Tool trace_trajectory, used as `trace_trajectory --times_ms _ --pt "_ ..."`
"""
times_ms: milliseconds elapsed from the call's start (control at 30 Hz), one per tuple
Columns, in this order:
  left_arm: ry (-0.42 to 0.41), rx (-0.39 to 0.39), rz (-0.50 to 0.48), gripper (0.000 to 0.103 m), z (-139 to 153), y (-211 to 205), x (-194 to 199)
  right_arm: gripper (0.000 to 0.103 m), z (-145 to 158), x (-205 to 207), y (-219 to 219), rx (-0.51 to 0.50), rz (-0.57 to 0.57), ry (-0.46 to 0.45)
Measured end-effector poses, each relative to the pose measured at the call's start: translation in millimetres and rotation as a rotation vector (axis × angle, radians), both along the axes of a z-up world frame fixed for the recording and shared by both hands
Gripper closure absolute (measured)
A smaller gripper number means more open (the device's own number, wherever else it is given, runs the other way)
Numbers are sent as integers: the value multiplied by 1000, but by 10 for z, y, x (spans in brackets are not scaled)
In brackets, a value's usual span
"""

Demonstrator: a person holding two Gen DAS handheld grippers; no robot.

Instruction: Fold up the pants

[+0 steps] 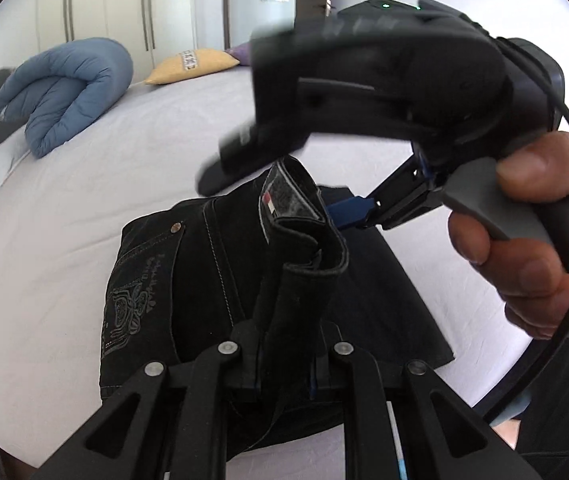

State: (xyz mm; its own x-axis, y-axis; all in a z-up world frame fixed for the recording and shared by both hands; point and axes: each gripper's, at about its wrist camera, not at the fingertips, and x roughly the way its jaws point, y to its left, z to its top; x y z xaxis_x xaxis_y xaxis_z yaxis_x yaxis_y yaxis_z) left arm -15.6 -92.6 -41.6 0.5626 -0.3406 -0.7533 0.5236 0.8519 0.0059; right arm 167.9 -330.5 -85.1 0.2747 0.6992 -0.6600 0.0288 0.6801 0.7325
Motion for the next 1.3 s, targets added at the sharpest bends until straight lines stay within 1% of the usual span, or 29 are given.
trace_trajectory --times_ms 33,67,100,133,167,200,233,300,400,500,567,633,700,767,833,867,933,967,1000,1033,1067,1100,1133,1167,1200,1233,1300 --pt "-7 23 -6 88 -24 -44 -26 39 -47 -24 -8 -15 0 -2" --pt "-7 35 -13 88 -47 -73 -47 55 -89 -49 -49 -34 -2 -2" --pt "-4 38 -15 88 -67 -69 -43 64 -138 -70 -93 -52 -12 5" --pt "3 40 -21 88 -87 -106 -41 76 -206 -60 -100 -67 -22 11" --pt "7 43 -28 88 -103 -135 -50 82 -261 -76 -134 -74 -31 7" --pt "8 50 -39 88 -118 -177 -66 85 -324 -116 -158 -75 -41 -3" --pt "5 59 -48 88 -129 -223 -83 86 -369 -159 -188 -79 -46 -14" --pt "4 67 -61 88 -140 -303 21 87 -405 -228 -253 -100 -65 -38" --pt "-6 63 -84 88 -83 -413 56 88 -408 -339 -383 -91 -99 -60" --pt "-18 62 -115 88 -43 -456 -51 88 -396 -424 -554 -76 -125 -88" --pt "-17 71 -133 87 -78 -544 -77 88 -402 -494 -665 -74 -141 -97" --pt "0 89 -143 86 -181 -622 -47 88 -439 -530 -754 -82 -152 -84" --pt "12 110 -152 84 -314 -696 -65 88 -552 -554 -826 -93 -160 -65" --pt "46 126 -158 83 -455 -761 -80 88 -740 -562 -908 -89 -182 -40" --pt "49 119 -161 80 -483 -803 -148 88 -915 -584 -957 -70 -207 -23" --pt "51 115 -163 78 -492 -813 -152 89 -969 -592 -981 -54 -219 -29" --pt "68 96 -167 64 -500 -812 -117 88 -1006 -615 -989 -52 -222 -50" --pt "82 77 -167 60 -487 -794 -115 89 -1023 -625 -995 -49 -222 -56" --pt "99 56 -172 54 -452 -783 -123 88 -1046 -635 -1016 -33 -225 -55" --pt "113 36 -176 47 -396 -755 -132 85 -1057 -645 -1055 -9 -229 -46" --pt "114 7 -175 42 -305 -675 -162 83 -1075 -652 -1084 17 -240 -30" --pt "109 -11 -169 33 -243 -599 -180 83 -1072 -680 -1142 29 -256 -17" --pt "97 -48 -157 28 -134 -466 -213 81 -1033 -724 -1203 17 -277 -19" --pt "90 -82 -146 26 -49 -338 -224 81 -983 -768 -1254 -11 -296 -26" --pt "88 -101 -131 25 17 -226 -209 81 -909 -822 -1313 -51 -324 -33" --pt "88 -109 -114 25 64 -126 -173 81 -818 -881 -1361 -68 -351 -46" --pt "91 -115 -63 25 94 95 -85 81 -605 -951 -1351 -7 -343 -91"
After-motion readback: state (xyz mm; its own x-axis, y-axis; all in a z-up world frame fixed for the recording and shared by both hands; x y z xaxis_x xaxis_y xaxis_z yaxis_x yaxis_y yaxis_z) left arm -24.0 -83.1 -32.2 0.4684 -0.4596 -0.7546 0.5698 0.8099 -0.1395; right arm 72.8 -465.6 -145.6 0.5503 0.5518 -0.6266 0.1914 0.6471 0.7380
